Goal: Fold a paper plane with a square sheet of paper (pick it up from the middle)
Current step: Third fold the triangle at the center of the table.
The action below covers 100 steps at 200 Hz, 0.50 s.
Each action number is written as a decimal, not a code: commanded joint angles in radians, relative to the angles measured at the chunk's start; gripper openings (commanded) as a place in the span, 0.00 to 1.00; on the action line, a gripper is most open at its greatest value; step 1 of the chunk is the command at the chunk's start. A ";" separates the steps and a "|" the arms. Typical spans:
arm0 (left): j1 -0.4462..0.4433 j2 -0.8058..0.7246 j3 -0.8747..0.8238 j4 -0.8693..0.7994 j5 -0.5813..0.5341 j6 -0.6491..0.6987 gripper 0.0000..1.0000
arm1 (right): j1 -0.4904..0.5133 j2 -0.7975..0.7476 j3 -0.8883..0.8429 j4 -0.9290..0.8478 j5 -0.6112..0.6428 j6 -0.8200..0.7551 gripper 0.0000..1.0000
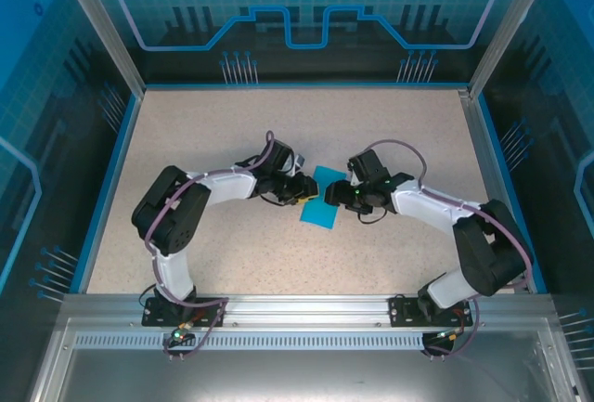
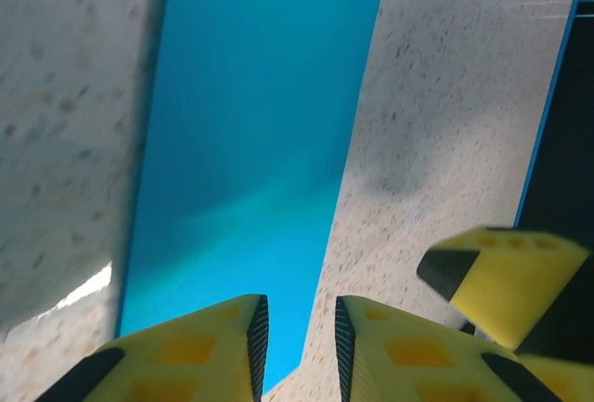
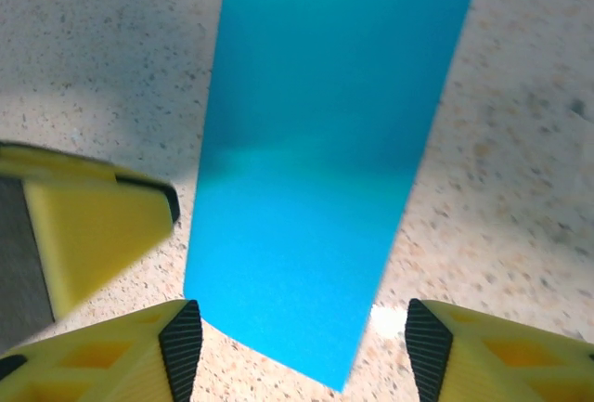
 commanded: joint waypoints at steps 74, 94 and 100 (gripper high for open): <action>-0.005 0.171 0.188 -0.138 -0.114 0.062 0.27 | -0.007 -0.021 -0.059 -0.009 -0.053 0.138 0.69; -0.004 0.187 0.196 -0.188 -0.140 0.064 0.27 | 0.004 -0.003 -0.053 -0.009 -0.073 0.159 0.69; -0.005 0.189 0.196 -0.196 -0.145 0.064 0.27 | 0.008 0.004 -0.049 -0.008 -0.079 0.165 0.69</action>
